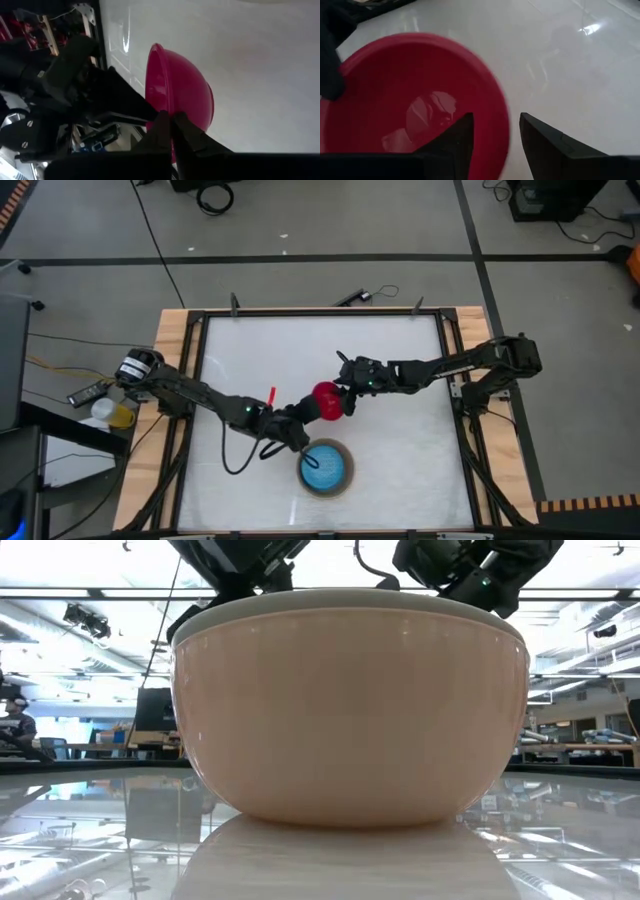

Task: Nest bowls inside each other
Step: Stack the red bowl on top of the blue patterned bowl

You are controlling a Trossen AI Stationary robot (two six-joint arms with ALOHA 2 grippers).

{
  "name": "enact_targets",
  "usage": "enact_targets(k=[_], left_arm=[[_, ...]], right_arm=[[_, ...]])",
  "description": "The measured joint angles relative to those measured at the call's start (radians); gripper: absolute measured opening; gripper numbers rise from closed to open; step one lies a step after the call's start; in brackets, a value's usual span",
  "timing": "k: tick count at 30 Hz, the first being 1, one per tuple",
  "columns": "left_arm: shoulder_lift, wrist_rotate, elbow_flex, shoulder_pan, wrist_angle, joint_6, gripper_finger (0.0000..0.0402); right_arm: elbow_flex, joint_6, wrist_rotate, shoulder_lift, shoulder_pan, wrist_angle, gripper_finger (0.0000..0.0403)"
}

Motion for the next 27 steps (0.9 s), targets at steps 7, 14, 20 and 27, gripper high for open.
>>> enact_targets(k=[7, 14, 20, 27], left_arm=[[0.000, -0.011, 0.000, 0.001, 0.062, -0.037, 0.0002], [0.000, 0.043, -0.003, 0.020, 0.069, -0.494, 0.0036], [-0.037, 0.008, 0.007, -0.006, -0.043, -0.801, 0.0121], [-0.222, -0.041, -0.059, -0.036, -0.255, -1.160, 0.0176]], right_arm=[[0.000, -0.070, -0.056, 0.000, 0.006, -0.001, 0.0122], [0.001, -0.052, -0.034, -0.041, 0.020, -0.032, 0.0021], [0.001, -0.014, 0.013, -0.128, 0.076, -0.120, 0.0020], [-0.002, -0.028, -0.003, -0.025, 0.238, 0.077, 0.0019]])
